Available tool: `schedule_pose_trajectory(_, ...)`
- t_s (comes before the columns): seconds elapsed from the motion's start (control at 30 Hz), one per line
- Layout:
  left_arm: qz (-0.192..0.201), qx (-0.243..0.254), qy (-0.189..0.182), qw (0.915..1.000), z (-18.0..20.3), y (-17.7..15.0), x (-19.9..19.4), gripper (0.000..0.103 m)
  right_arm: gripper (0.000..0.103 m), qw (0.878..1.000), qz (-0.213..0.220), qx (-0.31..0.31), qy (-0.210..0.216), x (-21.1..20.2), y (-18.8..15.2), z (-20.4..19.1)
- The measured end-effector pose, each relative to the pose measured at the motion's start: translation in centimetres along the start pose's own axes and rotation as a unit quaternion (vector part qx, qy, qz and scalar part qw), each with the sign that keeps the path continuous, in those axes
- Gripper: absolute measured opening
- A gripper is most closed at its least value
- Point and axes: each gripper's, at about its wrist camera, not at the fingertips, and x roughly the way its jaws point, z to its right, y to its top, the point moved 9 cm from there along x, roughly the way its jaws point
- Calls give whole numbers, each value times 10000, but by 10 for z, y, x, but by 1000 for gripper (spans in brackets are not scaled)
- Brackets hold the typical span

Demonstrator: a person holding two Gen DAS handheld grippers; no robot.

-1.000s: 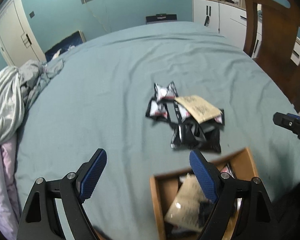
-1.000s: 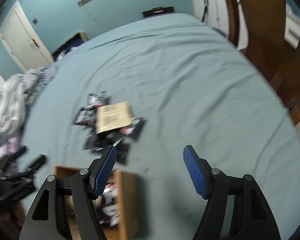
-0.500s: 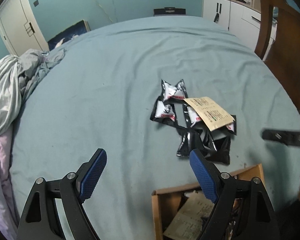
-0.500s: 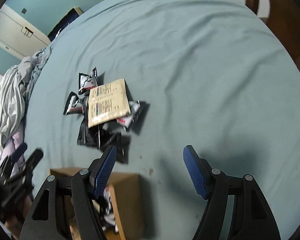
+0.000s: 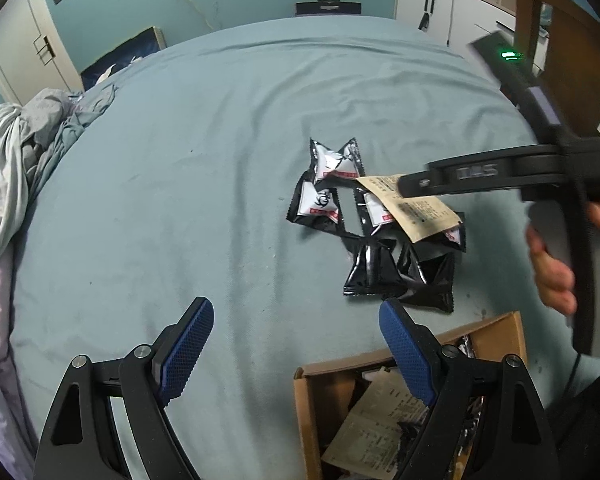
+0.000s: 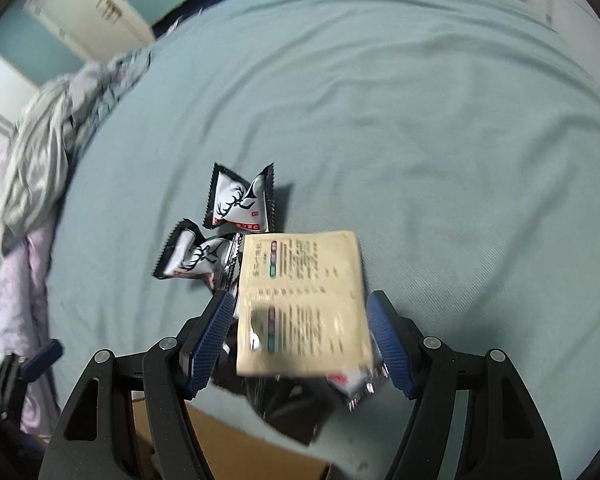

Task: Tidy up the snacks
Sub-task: 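Grasp the large beige sachet from the pile with the right gripper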

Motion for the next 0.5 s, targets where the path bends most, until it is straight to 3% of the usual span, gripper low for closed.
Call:
schedule_pose_trajectory(0.17,-91,-102,-21,9999,-6,1,9,86,76,9984,-548,-56,-82,43,-2,5)
schedule_pose_trajectory(0.27,-135,-128,-53,9998,-7,2,14,86,77,9986,-491,-66,-162,46,-2,6)
schedule_pose_trajectory(0.4,-171,-152,-28,9997,-7,4,21,86,65,9988,-468,24,-158,40,-4,5)
schedule_pose_trajectory(0.5,-160,-109,60,9998,-7,6,24,86,63,9994,-282,145,-148,22,-4,6)
